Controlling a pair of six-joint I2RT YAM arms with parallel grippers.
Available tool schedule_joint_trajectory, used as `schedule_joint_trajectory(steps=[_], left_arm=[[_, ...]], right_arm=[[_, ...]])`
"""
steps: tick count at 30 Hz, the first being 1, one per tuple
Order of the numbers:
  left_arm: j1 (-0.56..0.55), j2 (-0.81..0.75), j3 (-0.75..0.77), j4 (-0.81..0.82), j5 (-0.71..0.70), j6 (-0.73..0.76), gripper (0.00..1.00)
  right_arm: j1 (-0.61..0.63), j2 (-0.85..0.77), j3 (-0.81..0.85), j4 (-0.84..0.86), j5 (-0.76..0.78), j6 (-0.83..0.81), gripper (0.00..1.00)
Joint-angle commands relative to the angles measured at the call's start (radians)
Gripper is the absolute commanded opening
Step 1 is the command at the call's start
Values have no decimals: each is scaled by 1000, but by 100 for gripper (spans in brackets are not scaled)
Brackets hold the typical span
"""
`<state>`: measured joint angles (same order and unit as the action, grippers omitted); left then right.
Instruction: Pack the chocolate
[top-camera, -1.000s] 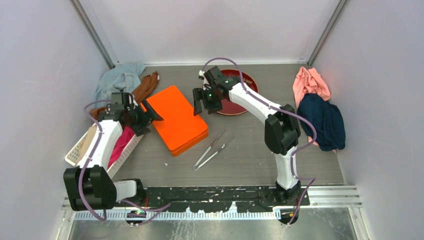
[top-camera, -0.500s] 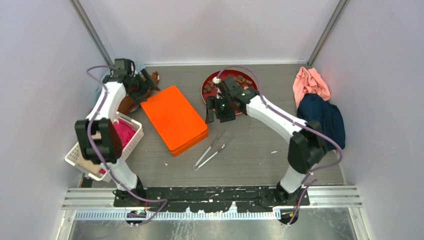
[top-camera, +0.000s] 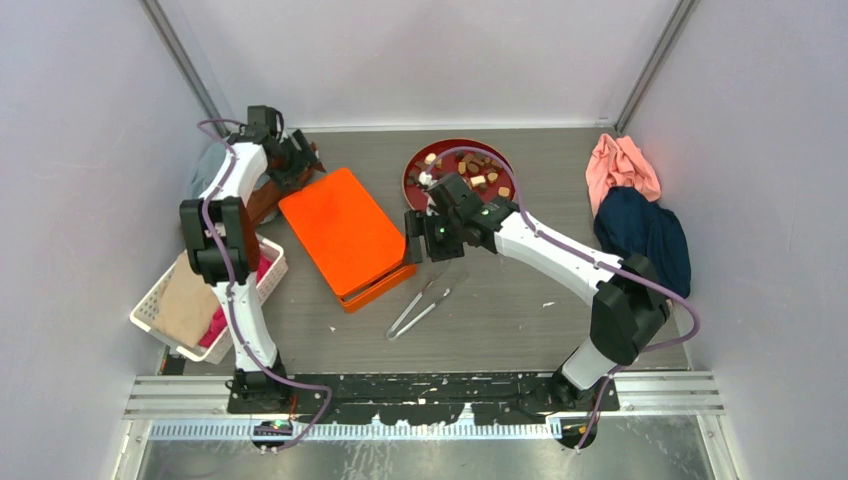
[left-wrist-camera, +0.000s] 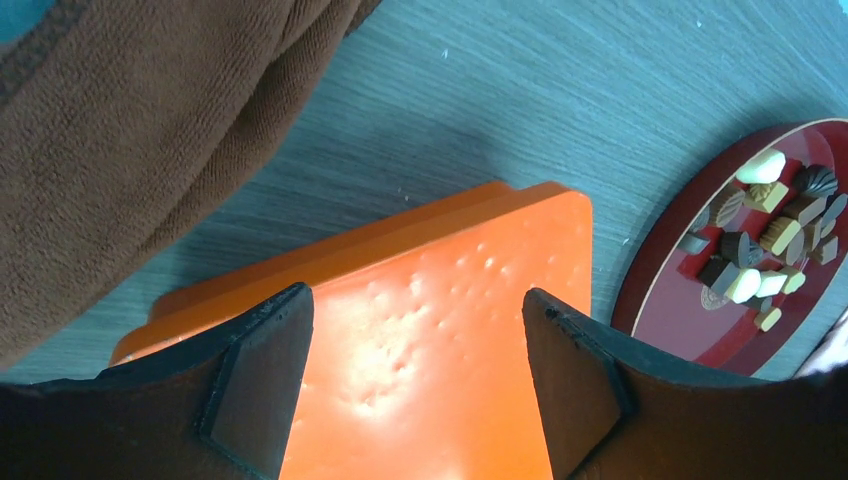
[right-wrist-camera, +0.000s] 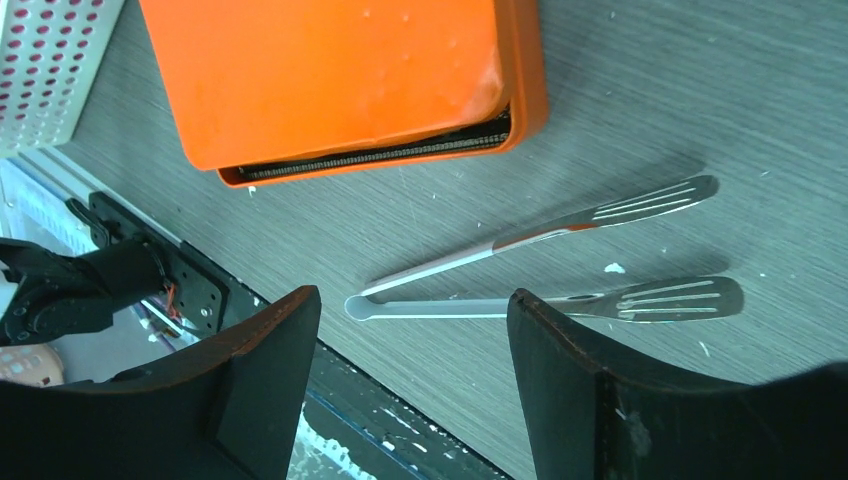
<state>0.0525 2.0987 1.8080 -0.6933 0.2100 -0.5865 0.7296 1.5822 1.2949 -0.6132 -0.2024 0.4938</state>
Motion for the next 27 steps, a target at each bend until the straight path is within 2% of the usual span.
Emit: schedule_joint_trajectory(steps=[1,5,10,19,27], left_arm=[[-2,12,76,4,-23,48,77],[-2,44,122,-12,-7,59,77],[-2,9,99,52,13,42,77],[-42,205,363,-146,-52,111,76],[-93,160,288,-175,-41,156,76]], right_arm=[[23,8,-22,74,-6,19,74],[39,23,-36,80,-9,19,74],[48,31,-59,108,-16,33,73],[62,35,-68,115,-20,40,73],[62,18,-78,124,-18,49,73]])
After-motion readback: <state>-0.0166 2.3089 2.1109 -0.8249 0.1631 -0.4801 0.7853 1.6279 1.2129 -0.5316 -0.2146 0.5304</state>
